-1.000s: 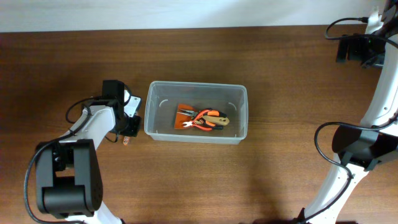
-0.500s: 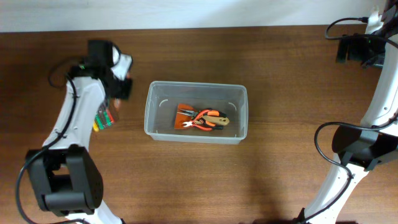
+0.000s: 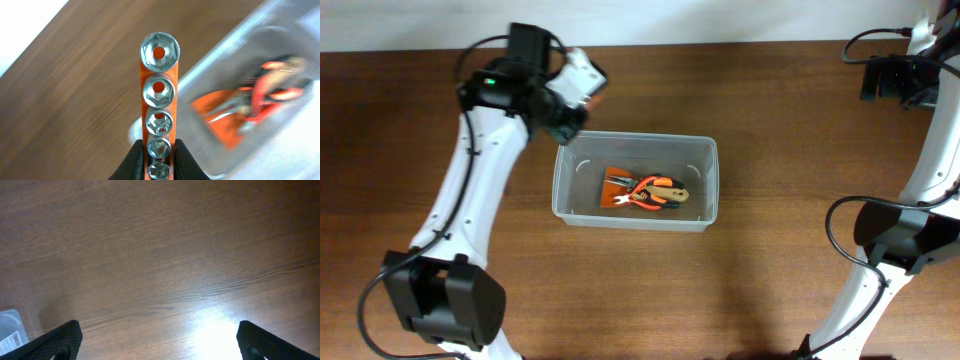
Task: Pack container
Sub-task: 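Lift the socket rail into the box and release it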
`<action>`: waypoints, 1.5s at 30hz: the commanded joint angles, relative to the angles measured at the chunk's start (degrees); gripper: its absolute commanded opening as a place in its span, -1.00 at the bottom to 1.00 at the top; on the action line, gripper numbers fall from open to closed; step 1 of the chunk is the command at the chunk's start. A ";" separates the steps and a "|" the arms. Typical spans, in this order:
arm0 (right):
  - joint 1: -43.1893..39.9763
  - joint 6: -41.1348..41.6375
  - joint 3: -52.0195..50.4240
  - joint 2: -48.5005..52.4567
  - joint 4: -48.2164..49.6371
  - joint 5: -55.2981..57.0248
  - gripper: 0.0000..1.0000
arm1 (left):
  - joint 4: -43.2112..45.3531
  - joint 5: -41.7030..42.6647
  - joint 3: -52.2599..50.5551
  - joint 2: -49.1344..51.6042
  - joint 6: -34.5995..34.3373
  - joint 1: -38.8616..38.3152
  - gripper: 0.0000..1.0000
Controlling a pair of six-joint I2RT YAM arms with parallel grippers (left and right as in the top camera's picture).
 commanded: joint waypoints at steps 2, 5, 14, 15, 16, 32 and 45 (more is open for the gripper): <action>-0.04 0.52 0.59 -1.29 -0.31 -0.31 0.97 | -1.66 6.64 0.90 -0.33 9.42 -5.27 -0.96; -0.07 0.52 0.59 -1.29 -0.31 -0.31 0.97 | -2.54 6.64 0.66 -0.13 10.56 -8.63 -0.96; -0.04 0.52 0.59 -1.29 -0.31 -0.31 0.97 | -3.34 6.38 -3.32 4.15 13.68 -12.94 -0.96; -0.07 0.52 0.59 -1.29 -0.28 -0.31 0.97 | -3.37 6.12 -3.52 5.09 13.68 -12.98 -0.96; -0.04 0.52 0.59 -1.29 -0.31 -0.31 0.97 | -3.54 5.31 -3.54 6.67 13.68 -12.98 -0.96; -0.07 0.52 0.59 -1.29 -0.31 -0.31 0.97 | 2.05 -2.08 -3.56 18.51 14.86 -12.98 -0.97; -0.07 0.52 0.59 -1.29 -0.31 -0.31 0.97 | 4.66 -2.27 -3.54 19.06 15.13 -12.98 -0.23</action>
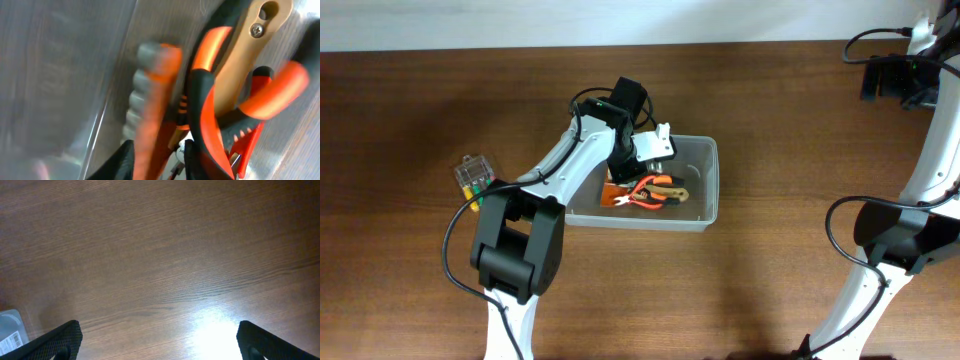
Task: Pack container
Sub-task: 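Lift the socket rail into the box and release it, then move left gripper back over the clear screwdriver case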
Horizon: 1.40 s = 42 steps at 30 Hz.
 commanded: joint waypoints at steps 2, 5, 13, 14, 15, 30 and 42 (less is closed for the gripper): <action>-0.04 0.48 0.59 -1.29 -0.33 -0.33 0.97 | 0.09 -0.02 -0.04 0.37 0.74 -0.02 -0.14; -0.04 0.48 0.59 -1.29 -0.33 -0.33 0.97 | 0.04 -1.55 0.85 0.31 -1.29 -0.04 -0.13; -0.04 0.48 0.59 -1.29 -0.33 -0.33 0.97 | -5.90 -3.50 14.73 -3.34 -9.14 0.22 0.11; -0.07 0.48 0.59 -1.29 -0.33 -0.33 0.97 | -6.56 -3.93 16.55 -3.89 -10.91 0.42 0.19; -0.07 0.48 0.59 -1.29 -0.33 -0.33 0.97 | -7.63 -4.83 18.64 -4.52 -13.29 0.72 0.22; -0.04 0.48 0.59 -1.29 -0.31 -0.33 0.97 | -19.69 -14.69 27.23 -8.55 -45.68 18.71 0.38; -0.07 0.48 0.59 -1.29 -0.33 -0.33 0.98 | -20.46 -7.61 27.12 -7.26 -48.28 32.65 0.46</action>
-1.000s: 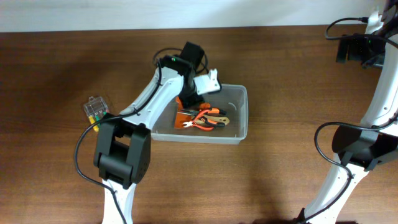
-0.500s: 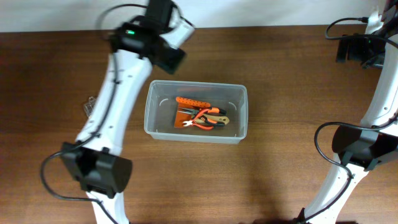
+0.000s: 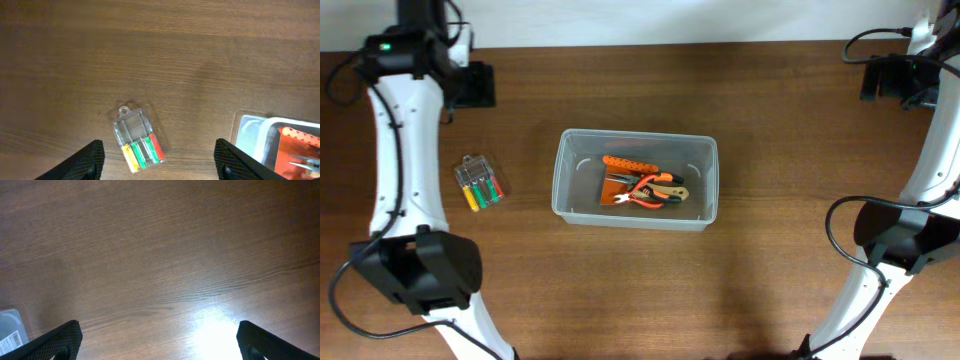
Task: Pack container
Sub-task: 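Move left gripper back over the clear screwdriver case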
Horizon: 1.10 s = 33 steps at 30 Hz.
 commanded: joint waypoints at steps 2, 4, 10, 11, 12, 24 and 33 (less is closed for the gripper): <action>-0.07 0.48 0.59 -1.29 -0.31 -0.31 0.97 | 0.22 3.13 0.09 1.97 -1.88 1.18 0.47; -0.04 0.48 0.59 -1.29 -0.31 -0.31 0.97 | 0.24 3.13 0.07 3.54 -1.90 1.11 0.50; -0.04 0.48 0.59 -1.29 -0.31 -0.31 0.97 | 0.20 2.82 0.07 9.86 -4.44 1.31 0.61; -0.07 0.48 0.59 -1.29 -0.31 -0.31 0.97 | 0.20 2.71 0.07 10.88 -5.42 1.42 0.74; -0.04 0.48 0.59 -1.29 -0.31 -0.31 0.97 | 0.24 2.73 0.07 11.91 -6.23 1.53 0.91; -0.04 0.48 0.59 -1.29 -0.31 -0.31 0.97 | 1.75 2.67 0.07 20.87 -8.96 2.91 0.99; -0.04 0.48 0.59 -1.29 -0.28 -0.31 0.97 | -0.48 2.49 0.04 21.55 -24.37 6.05 0.99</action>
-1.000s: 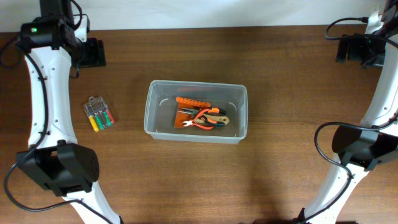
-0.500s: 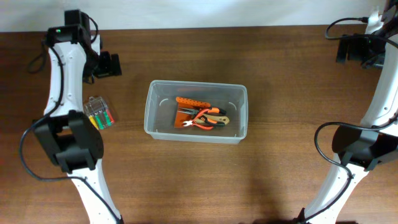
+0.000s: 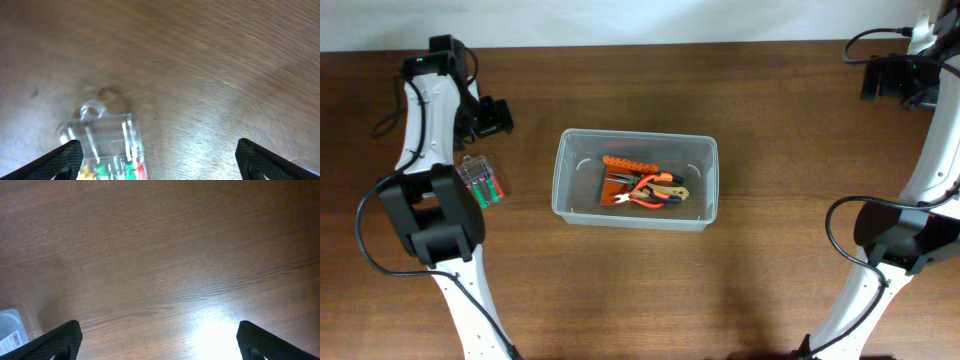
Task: Pack container
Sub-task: 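Move left gripper back over the clear screwdriver case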
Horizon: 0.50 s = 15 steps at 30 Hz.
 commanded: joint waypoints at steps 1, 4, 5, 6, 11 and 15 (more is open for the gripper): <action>-0.04 0.50 0.59 -1.29 -0.33 -0.31 0.97 | -1.79 0.39 0.07 0.70 -9.90 2.29 0.99; -0.07 0.50 0.59 -1.29 -0.33 -0.31 0.97 | -4.07 -0.46 0.07 0.70 -10.54 2.69 0.99; -0.07 0.50 0.59 -1.29 -0.33 -0.31 0.97 | -4.74 -1.42 0.07 0.70 -10.54 2.69 0.99; -0.07 0.50 0.59 -1.29 -0.31 -0.31 0.98 | -5.40 -1.88 0.07 0.70 -10.49 2.67 0.99; -0.04 0.50 0.59 -1.29 -0.33 -0.31 0.97 | -8.07 -1.99 0.07 0.70 -9.70 2.62 0.99; -0.07 0.50 0.59 -1.29 -0.33 -0.31 0.97 | -9.35 -2.97 -0.17 0.70 -9.22 2.36 0.99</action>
